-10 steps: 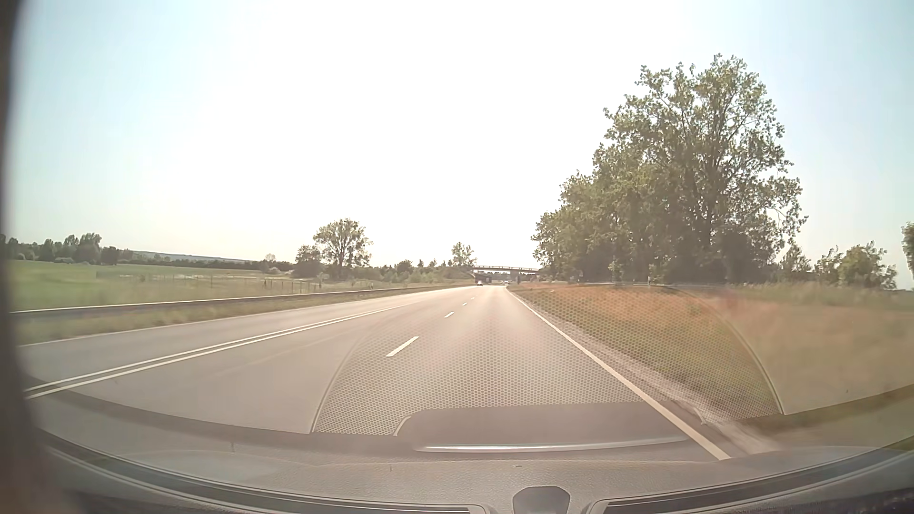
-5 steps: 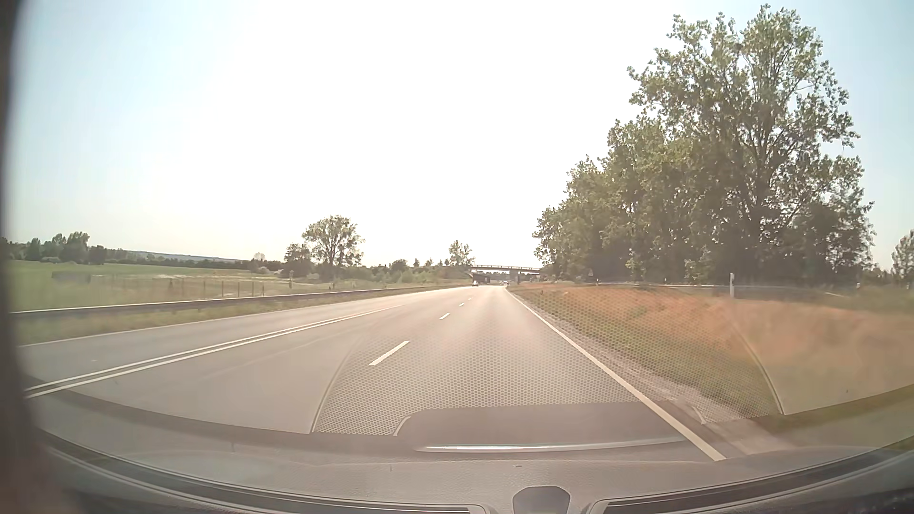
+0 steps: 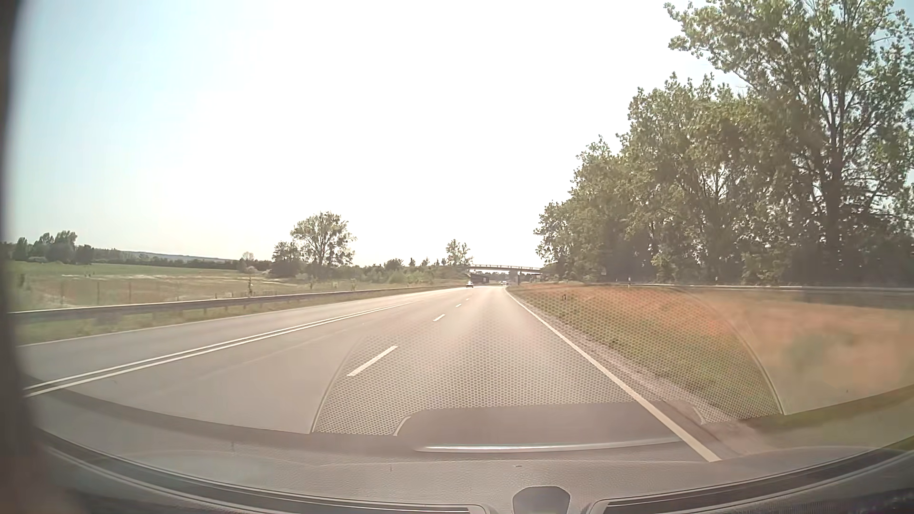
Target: Follow the waypoints while adhering to traffic rules and regulations
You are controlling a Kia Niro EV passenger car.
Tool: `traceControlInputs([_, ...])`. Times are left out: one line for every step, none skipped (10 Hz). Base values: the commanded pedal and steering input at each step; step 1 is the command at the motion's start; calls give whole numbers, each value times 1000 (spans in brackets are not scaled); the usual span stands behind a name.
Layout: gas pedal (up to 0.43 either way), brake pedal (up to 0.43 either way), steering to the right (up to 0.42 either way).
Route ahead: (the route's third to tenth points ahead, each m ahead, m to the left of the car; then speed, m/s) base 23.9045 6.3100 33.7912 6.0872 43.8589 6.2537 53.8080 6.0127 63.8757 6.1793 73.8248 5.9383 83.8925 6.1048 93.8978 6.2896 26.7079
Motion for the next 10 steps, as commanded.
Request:
traceControlInputs([461, 6, 3])
traceControlInputs([461, 6, 3])
traceControlInputs([461, 6, 3])
traceControlInputs([461, 6, 3])
traceControlInputs([461, 6, 3])
traceControlInputs([461, 6, 3])
traceControlInputs([461, 6, 3])
traceControlInputs([461, 6, 3])
traceControlInputs([461, 6, 3])
traceControlInputs([461, 6, 2])
